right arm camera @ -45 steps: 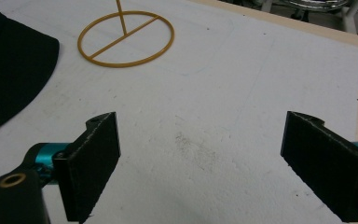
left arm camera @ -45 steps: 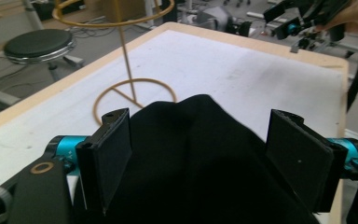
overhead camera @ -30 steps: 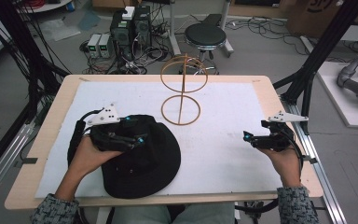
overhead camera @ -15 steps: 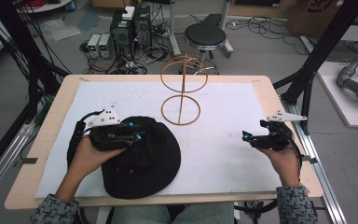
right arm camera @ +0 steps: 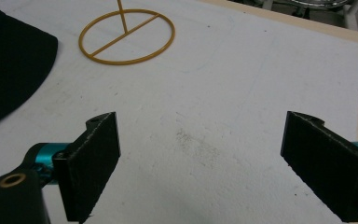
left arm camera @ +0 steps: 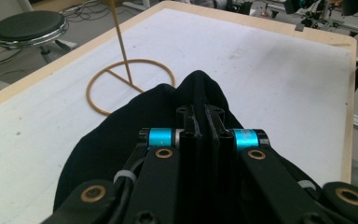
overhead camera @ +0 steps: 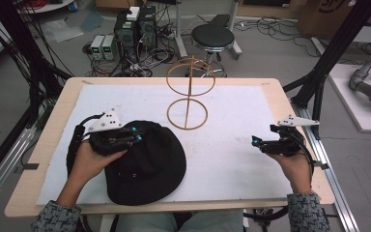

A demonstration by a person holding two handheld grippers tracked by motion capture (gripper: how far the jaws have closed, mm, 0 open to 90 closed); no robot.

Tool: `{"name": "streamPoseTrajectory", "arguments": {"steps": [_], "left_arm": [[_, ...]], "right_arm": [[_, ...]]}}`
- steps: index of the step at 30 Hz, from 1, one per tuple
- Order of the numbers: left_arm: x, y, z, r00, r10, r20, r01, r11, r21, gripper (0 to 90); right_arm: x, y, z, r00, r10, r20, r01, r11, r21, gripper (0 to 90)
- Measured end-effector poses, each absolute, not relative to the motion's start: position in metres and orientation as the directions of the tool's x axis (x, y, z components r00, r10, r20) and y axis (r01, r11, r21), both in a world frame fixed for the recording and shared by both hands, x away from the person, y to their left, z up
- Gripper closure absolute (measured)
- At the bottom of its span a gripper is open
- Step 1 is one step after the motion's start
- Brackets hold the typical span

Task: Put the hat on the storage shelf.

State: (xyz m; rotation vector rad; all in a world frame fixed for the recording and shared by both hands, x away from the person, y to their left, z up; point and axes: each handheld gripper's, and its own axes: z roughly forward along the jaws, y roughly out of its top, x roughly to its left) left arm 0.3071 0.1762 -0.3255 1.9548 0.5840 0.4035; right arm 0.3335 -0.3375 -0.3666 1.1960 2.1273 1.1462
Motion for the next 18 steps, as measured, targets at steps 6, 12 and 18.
{"name": "streamPoseTrajectory", "arguments": {"steps": [6,12,18], "left_arm": [[0.304,0.193,-0.309,0.814,0.580,0.034,0.192,-0.323,0.927,85.1],[0.304,0.213,-0.296,0.799,0.601,0.033,0.168,-0.274,0.947,85.0],[0.310,0.233,-0.288,0.782,0.622,0.024,0.150,-0.226,0.962,85.0]], "right_arm": [[0.331,-0.340,-0.366,-0.523,0.852,0.022,0.483,0.275,0.831,11.5],[0.333,-0.337,-0.368,-0.529,0.848,0.027,0.483,0.275,0.832,11.5],[0.333,-0.335,-0.368,-0.537,0.843,0.032,0.482,0.275,0.832,11.5]]}}
